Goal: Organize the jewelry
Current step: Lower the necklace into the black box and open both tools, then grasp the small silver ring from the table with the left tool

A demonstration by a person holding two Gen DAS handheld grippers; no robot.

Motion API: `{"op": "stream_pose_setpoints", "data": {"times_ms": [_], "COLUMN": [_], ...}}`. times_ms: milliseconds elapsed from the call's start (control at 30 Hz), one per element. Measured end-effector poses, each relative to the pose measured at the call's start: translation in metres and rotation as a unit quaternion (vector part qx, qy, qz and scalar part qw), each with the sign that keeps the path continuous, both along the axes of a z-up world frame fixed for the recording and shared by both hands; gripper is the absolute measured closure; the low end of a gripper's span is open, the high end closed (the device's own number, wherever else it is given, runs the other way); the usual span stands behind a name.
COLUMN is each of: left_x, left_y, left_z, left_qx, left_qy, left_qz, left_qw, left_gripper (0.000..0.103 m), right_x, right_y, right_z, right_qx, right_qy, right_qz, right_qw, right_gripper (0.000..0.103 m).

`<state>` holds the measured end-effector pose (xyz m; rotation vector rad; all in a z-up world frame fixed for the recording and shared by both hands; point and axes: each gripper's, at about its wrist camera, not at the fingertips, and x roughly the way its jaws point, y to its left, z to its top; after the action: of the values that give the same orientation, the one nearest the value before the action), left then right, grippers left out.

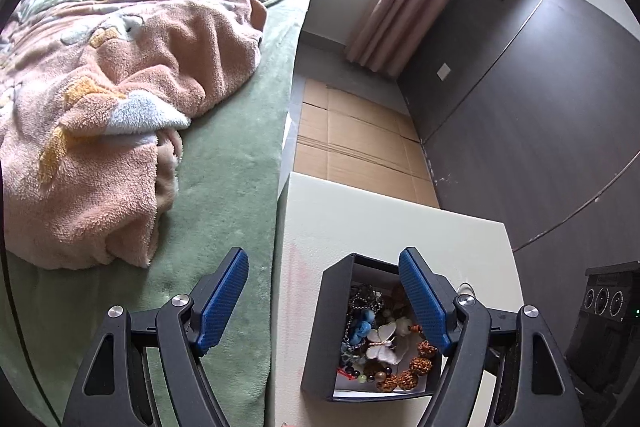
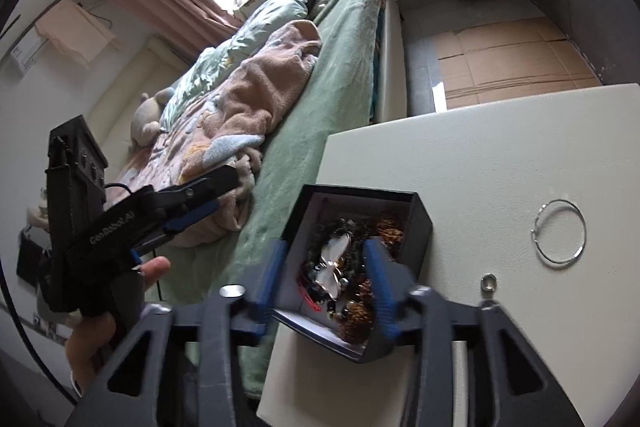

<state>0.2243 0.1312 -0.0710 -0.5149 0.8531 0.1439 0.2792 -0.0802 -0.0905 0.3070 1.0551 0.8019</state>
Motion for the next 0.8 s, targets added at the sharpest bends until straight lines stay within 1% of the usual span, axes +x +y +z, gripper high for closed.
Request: {"op": "stream_pose_setpoints", "data": {"times_ms": [33, 167, 200, 233, 267, 367, 467, 567, 633, 667, 733, 800], "left_x": [0.000, 0.003, 0.004, 0.006, 0.007, 0.012, 0.017, 0.025, 0.029, 0.031, 0.036, 0.043], "left_y": [-0.002, -0.016, -0.020, -0.024, -0.030, -0.048, -0.071, -0.099, -0.115, -0.122, -0.138, -0.152], "left_z": [0.000, 0.002, 0.003, 0.003, 0.004, 0.006, 0.013, 0.020, 0.019, 0.018, 0.013, 0.006], "left_qx": [0.004, 0.010, 0.012, 0.015, 0.018, 0.027, 0.037, 0.063, 0.067, 0.065, 0.072, 0.074], "left_qy": [0.001, -0.001, -0.001, -0.001, -0.001, -0.001, -0.007, 0.001, 0.009, 0.014, 0.030, 0.049], "left_qz": [-0.002, -0.022, -0.029, -0.036, -0.044, -0.069, -0.103, -0.146, -0.167, -0.178, -0.199, -0.219], "left_qw": [1.0000, 0.9997, 0.9995, 0.9992, 0.9989, 0.9972, 0.9940, 0.9873, 0.9836, 0.9818, 0.9770, 0.9717], "left_gripper": [0.025, 0.025, 0.025, 0.025, 0.025, 0.025, 0.025, 0.025, 0.025, 0.026, 0.034, 0.045], "right_x": [-0.001, -0.002, -0.003, -0.002, -0.002, 0.002, 0.007, 0.011, 0.013, 0.014, 0.015, 0.016], "right_y": [-0.007, -0.040, -0.050, -0.058, -0.067, -0.090, -0.111, -0.135, -0.151, -0.158, -0.170, -0.179], "right_z": [0.001, 0.012, 0.014, 0.015, 0.016, 0.015, 0.014, 0.011, 0.008, 0.008, 0.007, 0.006], "right_qx": [-0.001, -0.010, -0.014, -0.018, -0.021, -0.030, -0.054, -0.064, -0.065, -0.067, -0.067, -0.067], "right_qy": [-0.003, -0.014, -0.016, -0.015, -0.014, -0.005, -0.006, 0.005, 0.012, 0.016, 0.020, 0.022], "right_qz": [-0.007, -0.039, -0.048, -0.056, -0.065, -0.092, -0.122, -0.154, -0.173, -0.182, -0.194, -0.203], "right_qw": [1.000, 0.999, 0.999, 0.998, 0.998, 0.995, 0.991, 0.986, 0.983, 0.981, 0.978, 0.977], "right_gripper": [0.017, 0.016, 0.015, 0.009, 0.008, 0.007, 0.007, 0.007, 0.007, 0.007, 0.007, 0.007]}}
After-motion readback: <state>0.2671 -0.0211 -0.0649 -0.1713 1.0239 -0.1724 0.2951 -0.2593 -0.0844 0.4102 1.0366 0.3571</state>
